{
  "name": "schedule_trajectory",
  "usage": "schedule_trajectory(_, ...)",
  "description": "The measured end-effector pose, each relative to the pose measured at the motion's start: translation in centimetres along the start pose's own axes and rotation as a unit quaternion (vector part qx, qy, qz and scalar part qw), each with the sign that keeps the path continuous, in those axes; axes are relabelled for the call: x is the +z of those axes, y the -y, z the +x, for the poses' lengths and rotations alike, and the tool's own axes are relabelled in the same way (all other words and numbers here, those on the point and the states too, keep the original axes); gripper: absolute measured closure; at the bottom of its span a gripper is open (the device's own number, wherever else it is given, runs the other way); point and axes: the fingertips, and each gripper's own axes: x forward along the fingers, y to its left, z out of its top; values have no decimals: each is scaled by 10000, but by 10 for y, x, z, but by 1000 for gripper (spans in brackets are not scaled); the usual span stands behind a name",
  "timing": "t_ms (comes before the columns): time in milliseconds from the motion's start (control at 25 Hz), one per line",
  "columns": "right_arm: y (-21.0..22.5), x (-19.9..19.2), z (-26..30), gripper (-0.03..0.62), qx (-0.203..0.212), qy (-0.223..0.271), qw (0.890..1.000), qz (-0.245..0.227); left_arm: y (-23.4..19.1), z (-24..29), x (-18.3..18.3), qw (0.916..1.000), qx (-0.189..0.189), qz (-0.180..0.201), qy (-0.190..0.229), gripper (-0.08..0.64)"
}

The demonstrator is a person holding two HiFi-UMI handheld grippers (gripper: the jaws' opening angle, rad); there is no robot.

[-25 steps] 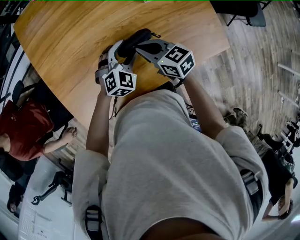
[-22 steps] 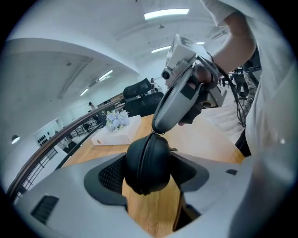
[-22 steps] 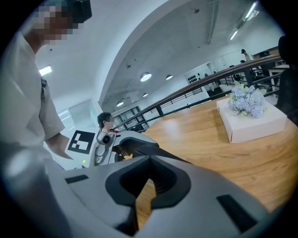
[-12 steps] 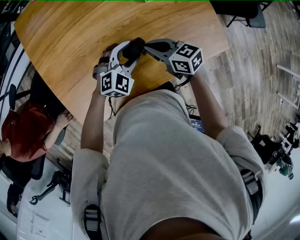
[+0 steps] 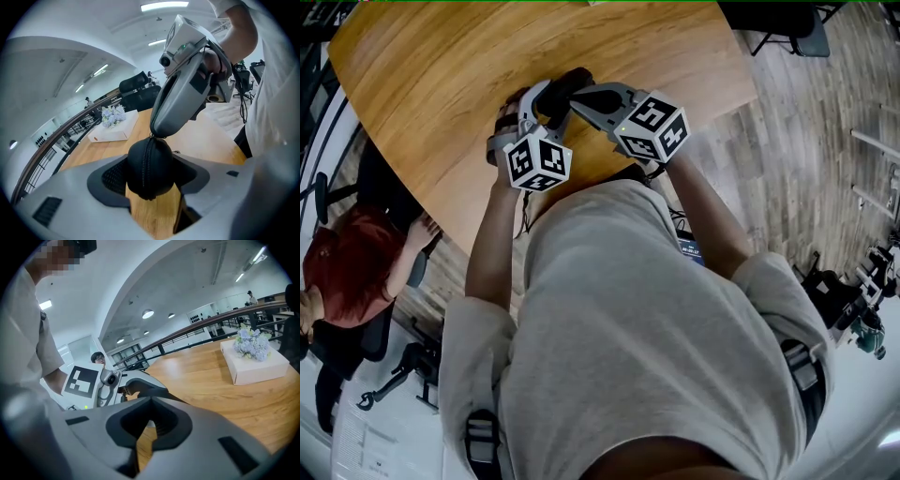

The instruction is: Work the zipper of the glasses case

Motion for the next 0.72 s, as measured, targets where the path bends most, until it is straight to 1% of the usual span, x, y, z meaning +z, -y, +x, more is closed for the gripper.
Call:
schedule_trajectory(240,-8,2,5,568,6,-5,9999,-106,-1,2,-1,9999,48,-32,-105,282)
schedule_trajectory(320,-8,4,2,568,58,77,9999,-64,-2,1,2,9999,95,-54,-44,282)
schedule_trajectory(400,-4,7,-3,568,116,230,9996,88,-5,-3,8,9998,163,-27,100,282)
schedule_trajectory(480,4,10,-9,568,39,342,9992,224,-8,-10,14,9993,251,71,278,282)
schedule_trajectory(600,20,11,-15,568,-198,355,9987,316,-9,-20,24,9979,335,273,488,282)
schedule_trajectory(640,22,11,-15,568,-238,336,9986,332,-8,-21,25,9977,338,325,480,282)
schedule_trajectory(720,23,9,-12,568,-281,274,9987,318,-8,-17,20,9984,311,340,325,282)
